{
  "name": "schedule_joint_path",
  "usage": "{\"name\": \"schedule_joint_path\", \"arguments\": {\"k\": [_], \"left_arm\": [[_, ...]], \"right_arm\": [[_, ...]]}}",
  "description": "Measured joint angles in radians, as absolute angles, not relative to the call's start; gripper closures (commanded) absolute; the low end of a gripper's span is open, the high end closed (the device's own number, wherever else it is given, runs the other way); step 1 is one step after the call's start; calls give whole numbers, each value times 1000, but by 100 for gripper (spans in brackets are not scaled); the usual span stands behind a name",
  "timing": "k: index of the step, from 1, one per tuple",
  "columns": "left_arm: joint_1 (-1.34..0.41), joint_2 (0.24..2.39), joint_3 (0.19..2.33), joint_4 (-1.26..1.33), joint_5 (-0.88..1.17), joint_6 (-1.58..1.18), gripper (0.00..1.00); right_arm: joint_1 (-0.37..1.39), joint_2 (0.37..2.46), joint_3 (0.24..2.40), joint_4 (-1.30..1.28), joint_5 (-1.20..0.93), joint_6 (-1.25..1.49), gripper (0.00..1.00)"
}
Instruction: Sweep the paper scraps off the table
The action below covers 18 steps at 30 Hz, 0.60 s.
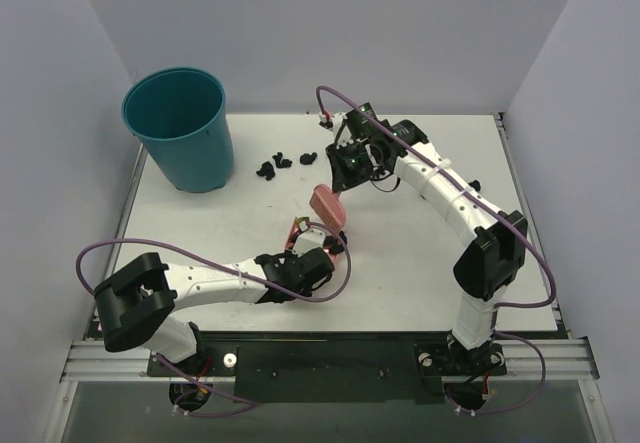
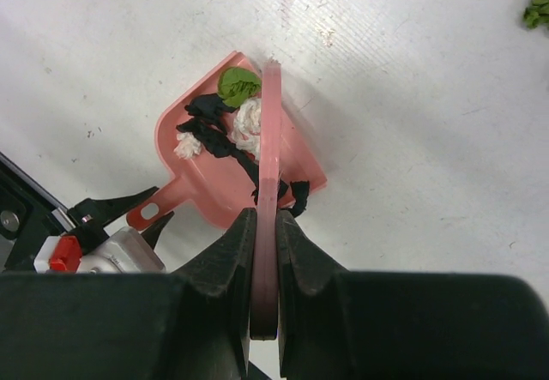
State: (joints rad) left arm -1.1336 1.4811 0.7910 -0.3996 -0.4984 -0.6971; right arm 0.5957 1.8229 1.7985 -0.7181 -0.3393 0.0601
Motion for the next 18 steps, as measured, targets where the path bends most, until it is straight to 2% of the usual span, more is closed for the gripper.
{"name": "schedule_joint_path", "arguments": {"k": [10,18], "left_arm": [[-1136,1474,776,-395,-501,-693,100],[-1130,1409,878,-504,-501,-694,100]], "right_arm": [[556,1692,1798,-685,-195,205,100],[460,1523,1697,-645,56,360,100]]}}
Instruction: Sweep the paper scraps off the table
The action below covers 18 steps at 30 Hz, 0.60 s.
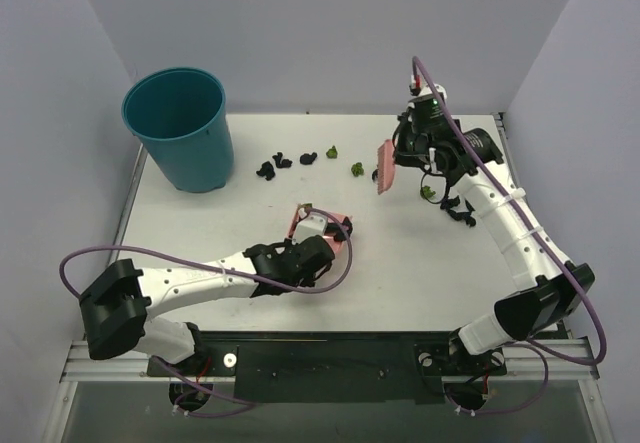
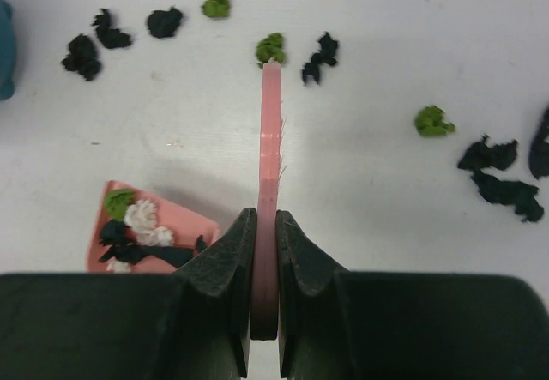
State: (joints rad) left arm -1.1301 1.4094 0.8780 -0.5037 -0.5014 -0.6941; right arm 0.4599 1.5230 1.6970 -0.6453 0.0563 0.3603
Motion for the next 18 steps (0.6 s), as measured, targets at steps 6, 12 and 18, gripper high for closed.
{"name": "schedule_joint_path", "arguments": {"k": [6,12,18], "left_arm": [[-1100,1350,965,-567,-501,-691,100],[-1026,1316,1037,-631,-478,-672,100],[-931,1305,1135,-691,-445,-643,100]], "right_arm": [[419,1428,1499,-620,185,428,100],[392,1378,1349,-597,223,472,100],[385,1334,1278,-574,228,498,100]]}}
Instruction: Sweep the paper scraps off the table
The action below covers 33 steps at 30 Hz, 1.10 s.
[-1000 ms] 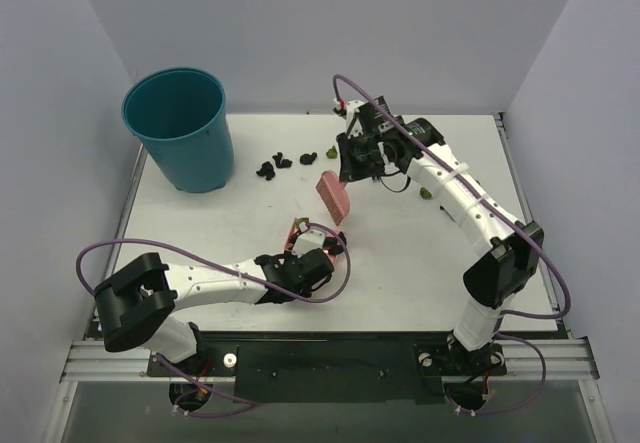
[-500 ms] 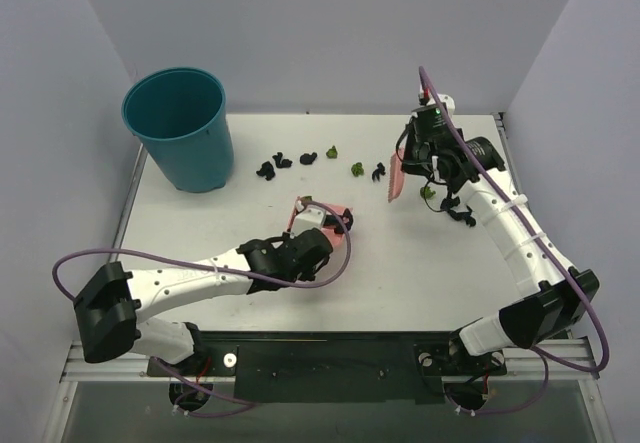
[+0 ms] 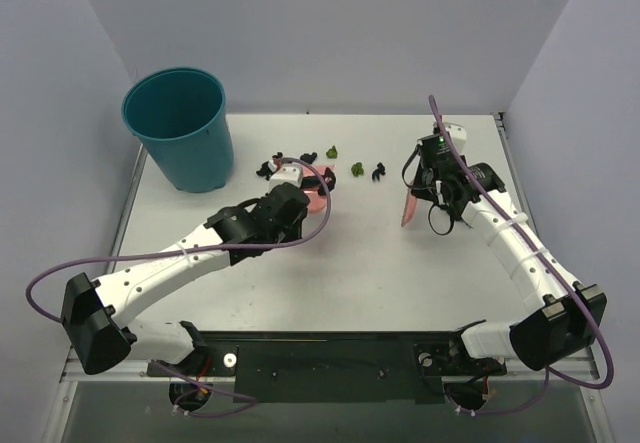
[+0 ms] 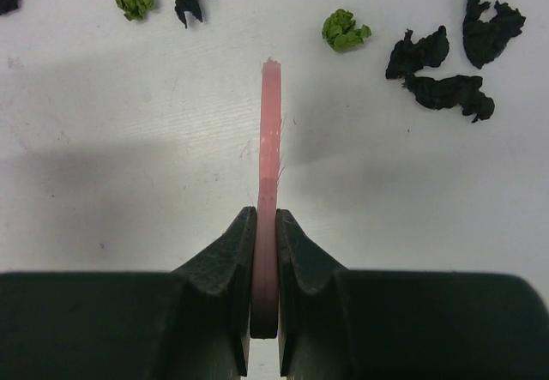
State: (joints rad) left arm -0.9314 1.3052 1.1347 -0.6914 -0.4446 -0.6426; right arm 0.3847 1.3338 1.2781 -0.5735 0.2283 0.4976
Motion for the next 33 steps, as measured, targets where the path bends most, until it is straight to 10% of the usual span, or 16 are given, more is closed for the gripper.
{"name": "schedule_joint_path", "arguments": {"k": [33], "left_arm": [[-393,1502,1687,-741,-123,-546,100]], "right_arm": [[385,1298,1204,-530,174,528,100]]}}
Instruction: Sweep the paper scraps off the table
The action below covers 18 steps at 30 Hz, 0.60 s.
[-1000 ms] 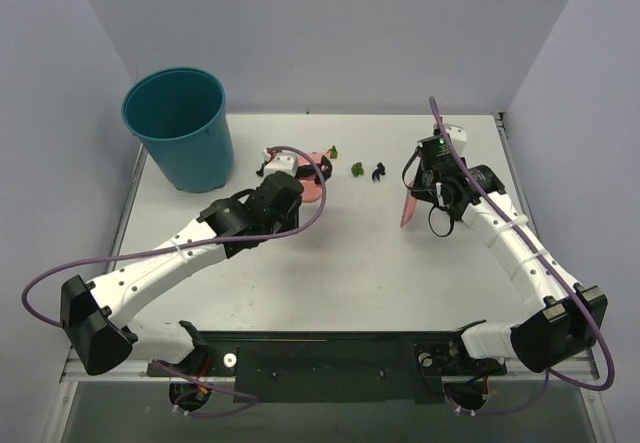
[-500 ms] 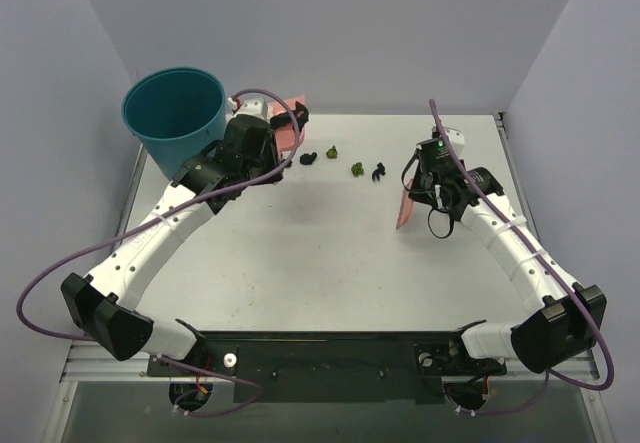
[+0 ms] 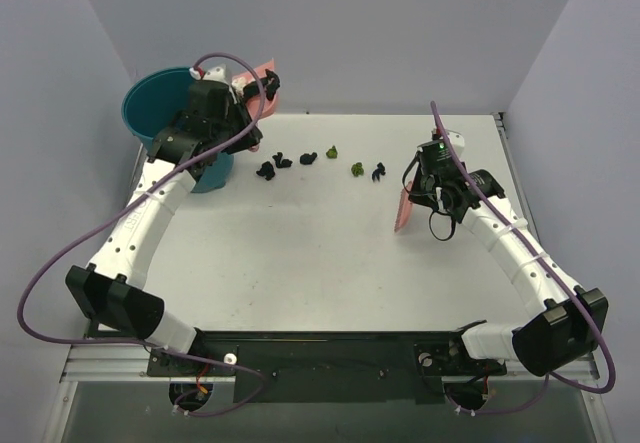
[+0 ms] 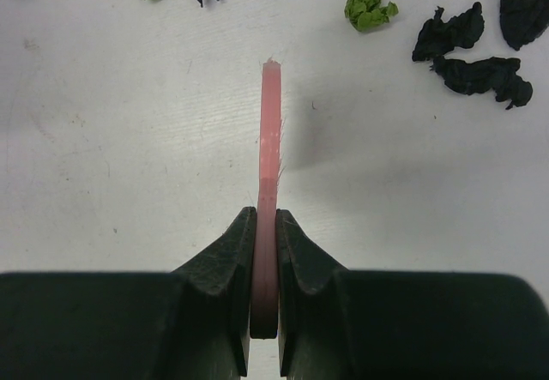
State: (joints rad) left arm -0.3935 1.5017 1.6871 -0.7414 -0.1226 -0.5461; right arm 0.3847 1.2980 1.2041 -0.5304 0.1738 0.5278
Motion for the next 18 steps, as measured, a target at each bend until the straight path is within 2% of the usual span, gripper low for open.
{"name": "schedule_joint_path", "arguments": {"k": [12,18], "left_arm": [[-146,1537,1716,-646,94,-645,100],[-31,1543,1689,-507,250,-786,100]], "right_arm": [[387,1297,1204,-535,167,527,100],[397,1297,1204,-543,168,524,100]]}}
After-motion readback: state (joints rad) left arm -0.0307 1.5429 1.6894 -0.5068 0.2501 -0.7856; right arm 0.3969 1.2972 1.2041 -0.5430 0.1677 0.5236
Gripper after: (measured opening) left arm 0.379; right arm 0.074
